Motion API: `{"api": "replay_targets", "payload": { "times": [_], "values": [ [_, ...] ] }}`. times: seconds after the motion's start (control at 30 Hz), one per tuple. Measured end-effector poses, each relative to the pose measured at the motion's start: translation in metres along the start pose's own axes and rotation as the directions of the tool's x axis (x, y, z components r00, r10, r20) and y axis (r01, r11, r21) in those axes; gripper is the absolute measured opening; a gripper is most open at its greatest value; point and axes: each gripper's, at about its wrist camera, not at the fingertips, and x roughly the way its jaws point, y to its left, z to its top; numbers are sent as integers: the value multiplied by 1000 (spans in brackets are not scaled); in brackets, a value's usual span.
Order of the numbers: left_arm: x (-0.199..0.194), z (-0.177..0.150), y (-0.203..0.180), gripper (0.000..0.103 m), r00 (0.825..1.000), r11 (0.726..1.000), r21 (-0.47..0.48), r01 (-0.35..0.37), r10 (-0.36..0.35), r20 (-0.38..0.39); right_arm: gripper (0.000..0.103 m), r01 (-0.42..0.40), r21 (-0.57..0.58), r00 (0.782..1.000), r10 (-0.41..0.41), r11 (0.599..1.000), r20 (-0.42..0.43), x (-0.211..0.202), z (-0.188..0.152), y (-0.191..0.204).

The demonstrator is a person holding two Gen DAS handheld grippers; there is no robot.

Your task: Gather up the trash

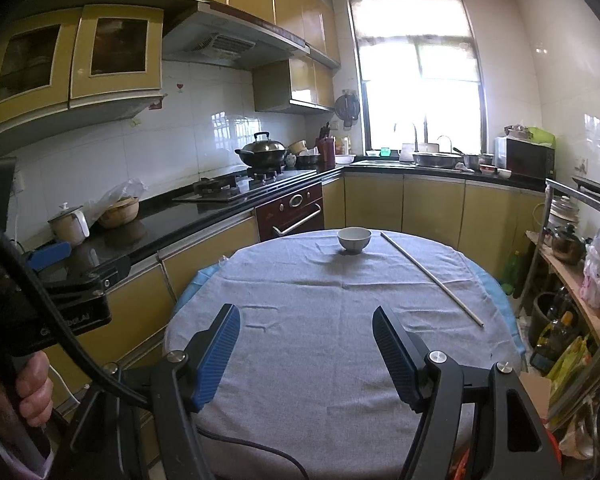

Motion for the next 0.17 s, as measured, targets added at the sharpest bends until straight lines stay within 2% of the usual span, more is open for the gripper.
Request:
{"api": "replay_targets", "payload": {
  "times": [0.17],
  "values": [
    [23, -1, -9, 94, 999, 1000, -8, 25, -25, -33, 72, 17, 22, 999, -16, 1000, -34, 18, -2, -18]
  ]
}}
